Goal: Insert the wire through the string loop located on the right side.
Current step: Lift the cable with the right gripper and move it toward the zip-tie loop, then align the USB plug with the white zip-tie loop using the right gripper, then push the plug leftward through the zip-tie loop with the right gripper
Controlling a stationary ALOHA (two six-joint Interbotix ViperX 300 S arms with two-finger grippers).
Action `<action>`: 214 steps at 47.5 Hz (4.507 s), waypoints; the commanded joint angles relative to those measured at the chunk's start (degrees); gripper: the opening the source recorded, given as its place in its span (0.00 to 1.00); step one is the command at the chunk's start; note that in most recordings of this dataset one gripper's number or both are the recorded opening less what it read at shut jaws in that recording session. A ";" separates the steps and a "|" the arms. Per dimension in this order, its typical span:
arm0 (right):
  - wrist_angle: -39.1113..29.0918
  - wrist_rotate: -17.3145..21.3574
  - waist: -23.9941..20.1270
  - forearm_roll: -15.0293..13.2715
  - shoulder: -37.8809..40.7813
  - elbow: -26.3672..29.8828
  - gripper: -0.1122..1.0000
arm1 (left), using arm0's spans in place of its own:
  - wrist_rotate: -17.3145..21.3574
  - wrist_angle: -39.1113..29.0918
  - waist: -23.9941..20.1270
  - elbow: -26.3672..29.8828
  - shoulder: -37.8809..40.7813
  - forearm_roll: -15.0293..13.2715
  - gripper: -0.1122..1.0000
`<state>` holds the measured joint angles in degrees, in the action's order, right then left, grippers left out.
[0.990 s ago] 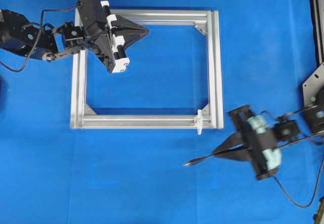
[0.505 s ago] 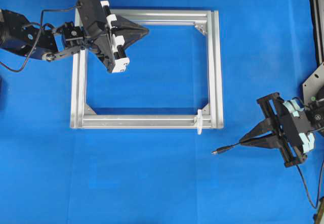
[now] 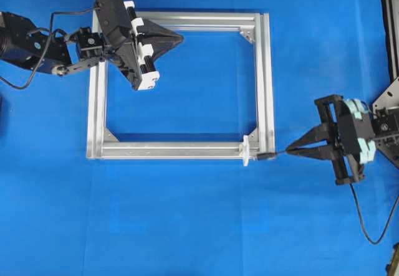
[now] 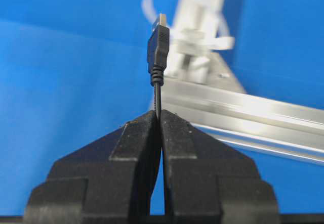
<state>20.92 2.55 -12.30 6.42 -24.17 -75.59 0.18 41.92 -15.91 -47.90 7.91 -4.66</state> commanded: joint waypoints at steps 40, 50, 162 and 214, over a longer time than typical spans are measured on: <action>1.14 -0.18 2.81 -0.18 -0.26 -0.18 0.07 | 0.09 0.62 0.09 0.88 -1.67 0.18 0.10; 1.14 -0.18 2.81 -0.26 -0.26 -0.18 0.07 | 0.09 0.62 0.09 0.88 -1.67 0.18 0.10; 7.29 0.09 2.46 -0.18 15.91 12.04 0.07 | -0.88 0.62 0.18 0.97 -1.58 0.18 0.10; 7.56 0.00 2.46 -0.18 15.91 12.04 0.07 | -1.23 0.26 22.41 0.00 -1.58 0.00 0.10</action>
<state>27.69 2.64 -9.76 6.24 -7.82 -64.42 -1.05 41.92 4.83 -48.43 7.91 -4.66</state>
